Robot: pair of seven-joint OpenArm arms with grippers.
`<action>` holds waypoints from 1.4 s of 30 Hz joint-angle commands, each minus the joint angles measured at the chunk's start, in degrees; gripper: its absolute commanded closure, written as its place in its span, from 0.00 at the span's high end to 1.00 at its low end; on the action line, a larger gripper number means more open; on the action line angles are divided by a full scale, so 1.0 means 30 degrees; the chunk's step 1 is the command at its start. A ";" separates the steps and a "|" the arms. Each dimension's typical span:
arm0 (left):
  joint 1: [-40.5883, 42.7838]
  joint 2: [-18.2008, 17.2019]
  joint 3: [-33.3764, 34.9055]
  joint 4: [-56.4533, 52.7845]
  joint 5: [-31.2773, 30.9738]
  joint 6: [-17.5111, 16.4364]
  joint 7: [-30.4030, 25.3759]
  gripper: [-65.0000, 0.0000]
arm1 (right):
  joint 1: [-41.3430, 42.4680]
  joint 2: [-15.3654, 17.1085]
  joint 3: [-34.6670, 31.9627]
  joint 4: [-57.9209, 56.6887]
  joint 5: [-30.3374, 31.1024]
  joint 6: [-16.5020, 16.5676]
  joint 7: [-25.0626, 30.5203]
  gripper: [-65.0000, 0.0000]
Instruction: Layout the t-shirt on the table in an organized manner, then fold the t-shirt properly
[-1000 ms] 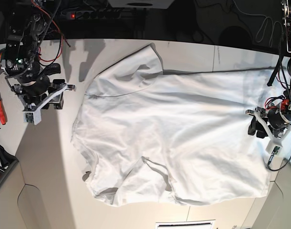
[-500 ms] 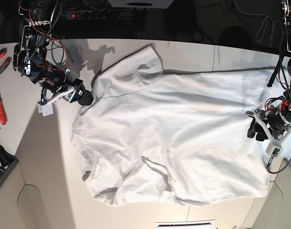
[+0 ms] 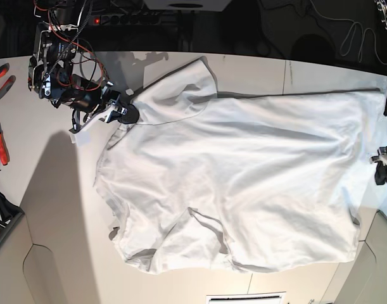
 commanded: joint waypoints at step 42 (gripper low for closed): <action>0.5064 0.1209 -0.5144 -0.4699 -0.3016 -0.0882 0.0146 0.49 | -0.3366 0.0109 0.0007 0.8284 -0.1778 0.0087 -0.1020 0.00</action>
